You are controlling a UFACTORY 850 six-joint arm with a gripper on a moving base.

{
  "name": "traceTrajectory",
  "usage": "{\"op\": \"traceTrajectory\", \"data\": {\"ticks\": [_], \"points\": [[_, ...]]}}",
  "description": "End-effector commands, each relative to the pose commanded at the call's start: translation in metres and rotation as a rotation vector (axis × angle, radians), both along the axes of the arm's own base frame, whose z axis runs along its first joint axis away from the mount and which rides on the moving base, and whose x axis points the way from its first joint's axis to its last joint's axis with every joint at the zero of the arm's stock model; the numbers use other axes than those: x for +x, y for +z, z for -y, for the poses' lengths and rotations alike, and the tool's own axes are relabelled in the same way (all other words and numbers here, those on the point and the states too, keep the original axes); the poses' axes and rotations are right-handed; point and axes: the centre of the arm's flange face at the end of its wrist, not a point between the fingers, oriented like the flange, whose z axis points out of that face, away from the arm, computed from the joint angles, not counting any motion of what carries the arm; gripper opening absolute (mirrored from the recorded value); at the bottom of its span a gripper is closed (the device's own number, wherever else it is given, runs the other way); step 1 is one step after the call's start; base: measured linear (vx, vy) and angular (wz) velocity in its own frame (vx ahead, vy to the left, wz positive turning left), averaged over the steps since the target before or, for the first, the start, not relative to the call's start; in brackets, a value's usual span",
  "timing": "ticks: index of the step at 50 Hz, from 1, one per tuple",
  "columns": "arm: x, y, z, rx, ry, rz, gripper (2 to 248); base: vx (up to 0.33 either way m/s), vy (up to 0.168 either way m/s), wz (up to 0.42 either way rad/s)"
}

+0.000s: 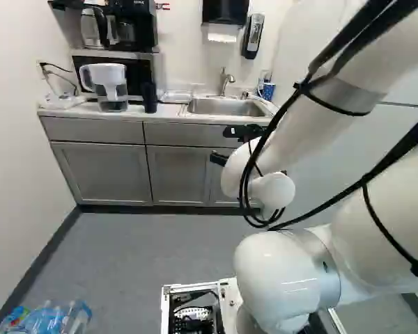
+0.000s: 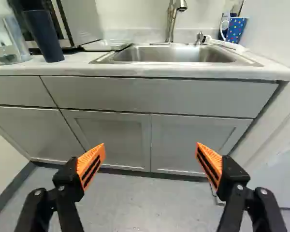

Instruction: Rinse the cup and place it in the tray

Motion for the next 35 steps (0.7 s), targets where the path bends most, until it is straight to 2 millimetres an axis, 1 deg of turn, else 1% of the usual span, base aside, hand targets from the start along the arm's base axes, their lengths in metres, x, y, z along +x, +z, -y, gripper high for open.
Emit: {"op": "traceTrajectory", "data": {"ticks": [21,35], "points": [[0.0007,0.0001,0.0,0.0,0.0,0.0,247,0.0,0.0,0.0],[0.0088,0.0013,0.0,0.0,0.0,-0.004,247,0.0,0.0,0.0]]}}
